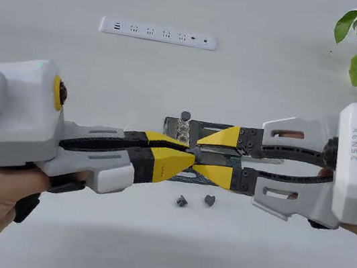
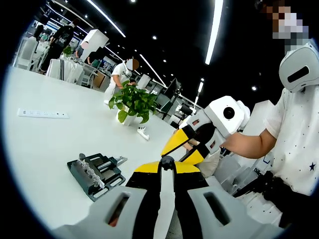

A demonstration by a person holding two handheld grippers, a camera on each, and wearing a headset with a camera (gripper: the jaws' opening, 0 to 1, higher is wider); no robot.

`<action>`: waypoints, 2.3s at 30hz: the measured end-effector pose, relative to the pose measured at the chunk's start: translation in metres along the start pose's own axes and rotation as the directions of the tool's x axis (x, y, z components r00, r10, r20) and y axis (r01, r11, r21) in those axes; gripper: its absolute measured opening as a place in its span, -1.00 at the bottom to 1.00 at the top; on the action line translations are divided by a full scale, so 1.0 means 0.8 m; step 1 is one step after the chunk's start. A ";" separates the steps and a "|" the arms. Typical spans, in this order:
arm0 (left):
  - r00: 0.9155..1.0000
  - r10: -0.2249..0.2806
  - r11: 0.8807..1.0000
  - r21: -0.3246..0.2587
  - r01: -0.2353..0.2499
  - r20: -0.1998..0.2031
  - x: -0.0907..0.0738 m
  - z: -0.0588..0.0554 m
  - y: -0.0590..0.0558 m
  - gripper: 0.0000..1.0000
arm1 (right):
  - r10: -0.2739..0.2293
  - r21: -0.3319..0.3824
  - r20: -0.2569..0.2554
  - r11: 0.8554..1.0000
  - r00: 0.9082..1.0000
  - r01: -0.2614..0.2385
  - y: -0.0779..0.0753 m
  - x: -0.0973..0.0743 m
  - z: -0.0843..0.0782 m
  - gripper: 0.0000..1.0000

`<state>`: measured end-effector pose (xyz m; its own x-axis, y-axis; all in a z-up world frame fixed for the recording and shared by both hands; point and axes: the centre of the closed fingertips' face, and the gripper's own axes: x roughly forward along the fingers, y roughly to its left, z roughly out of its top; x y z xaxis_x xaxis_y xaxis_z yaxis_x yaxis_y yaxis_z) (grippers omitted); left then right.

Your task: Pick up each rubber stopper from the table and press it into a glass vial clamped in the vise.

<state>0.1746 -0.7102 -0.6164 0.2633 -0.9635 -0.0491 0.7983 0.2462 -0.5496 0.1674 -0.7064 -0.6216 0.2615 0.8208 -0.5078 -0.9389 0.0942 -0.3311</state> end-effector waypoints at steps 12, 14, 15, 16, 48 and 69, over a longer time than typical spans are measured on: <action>0.998 -0.053 0.998 -0.013 0.053 0.031 -0.007 0.019 -0.009 -0.91 | 0.003 0.066 0.077 0.998 0.997 -0.008 -0.008 -0.013 0.021 -0.81; 0.996 -0.076 0.997 -0.023 0.077 0.045 -0.009 0.024 -0.014 -0.91 | 0.003 0.080 0.093 0.997 0.996 -0.010 -0.009 -0.017 0.026 -0.82; 0.995 -0.086 0.996 -0.028 0.087 0.050 -0.011 0.027 -0.016 -0.91 | 0.008 0.089 0.108 0.996 0.994 -0.017 -0.008 -0.019 0.030 -0.81; 0.994 -0.096 0.995 -0.035 0.098 0.058 -0.012 0.029 -0.019 -0.91 | 0.011 0.094 0.121 0.995 0.993 -0.023 -0.008 -0.021 0.033 -0.81; 0.944 -0.296 0.937 -0.150 0.317 0.146 -0.027 0.057 -0.061 -0.91 | 0.058 0.127 0.259 0.987 0.964 -0.094 -0.002 -0.038 0.085 -0.85; 0.935 -0.320 0.926 -0.156 0.343 0.155 -0.030 0.059 -0.065 -0.91 | 0.071 0.141 0.274 0.983 0.959 -0.113 0.002 -0.038 0.094 -0.84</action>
<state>0.1528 -0.6950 -0.5472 0.0746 -0.9630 0.2591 0.7451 -0.1189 -0.6562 0.1415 -0.6885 -0.5467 0.1224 0.9484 -0.2924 -0.9846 0.0790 -0.1560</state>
